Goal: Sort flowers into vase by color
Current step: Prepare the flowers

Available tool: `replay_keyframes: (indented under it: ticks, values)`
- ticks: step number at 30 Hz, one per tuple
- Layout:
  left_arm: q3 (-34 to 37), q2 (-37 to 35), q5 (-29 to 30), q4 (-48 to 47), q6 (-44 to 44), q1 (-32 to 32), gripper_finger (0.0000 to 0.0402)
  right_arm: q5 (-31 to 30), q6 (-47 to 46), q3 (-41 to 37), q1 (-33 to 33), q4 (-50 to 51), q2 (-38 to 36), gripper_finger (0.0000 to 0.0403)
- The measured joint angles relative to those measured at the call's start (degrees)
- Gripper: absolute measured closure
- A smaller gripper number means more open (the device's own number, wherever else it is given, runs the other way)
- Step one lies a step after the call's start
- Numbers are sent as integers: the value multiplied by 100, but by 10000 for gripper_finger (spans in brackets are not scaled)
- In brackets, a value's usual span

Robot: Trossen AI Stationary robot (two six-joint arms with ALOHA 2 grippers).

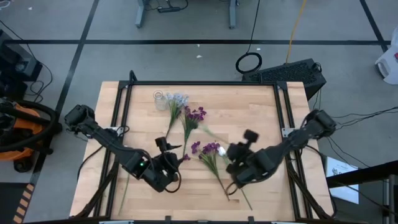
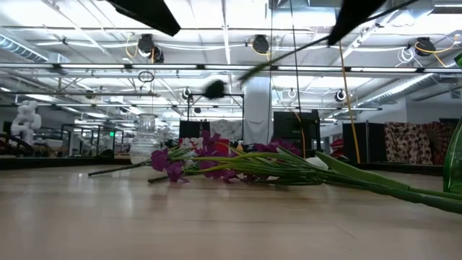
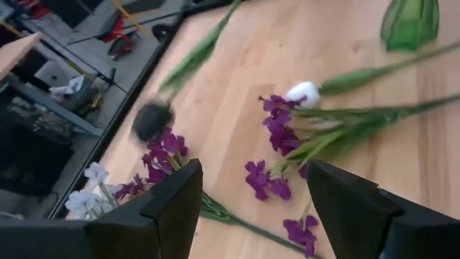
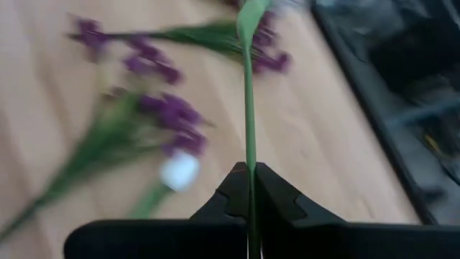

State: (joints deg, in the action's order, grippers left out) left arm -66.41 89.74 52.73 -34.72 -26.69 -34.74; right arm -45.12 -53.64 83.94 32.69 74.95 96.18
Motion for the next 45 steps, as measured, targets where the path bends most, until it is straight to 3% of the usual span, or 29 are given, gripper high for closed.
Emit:
replay_keyframes:
  ticks: [6,11,15,19,24,28,32,39,45]
  values:
    - [7,243,4,189,-288,16,148,-145,-2121,-157,501,1445,-175,403]
    - [9,681,-97,757,38,65,148,23,-3273,-901,743,1453,-357,403]
    - [9,956,-640,1486,480,168,148,431,-3823,-1580,856,1274,-601,403]
    - [9,1188,-1313,2281,1082,265,148,550,-3859,-2088,869,1030,-1220,402]
    - [9,1409,-1670,2806,1523,411,148,590,-3532,-2775,766,351,-2445,402]
    - [9,1520,-1689,2806,1511,554,148,699,-3320,-3794,625,-727,-3426,402]
    - [9,1518,-1951,2720,1540,638,148,439,-3168,-4903,521,-1981,-4059,402]
    - [9,1519,-2275,2334,1460,656,148,360,-2542,-5941,248,-3865,-4272,402]
    - [9,1519,-2326,2290,1456,656,148,767,-2062,-6330,-96,-4412,-4129,402]
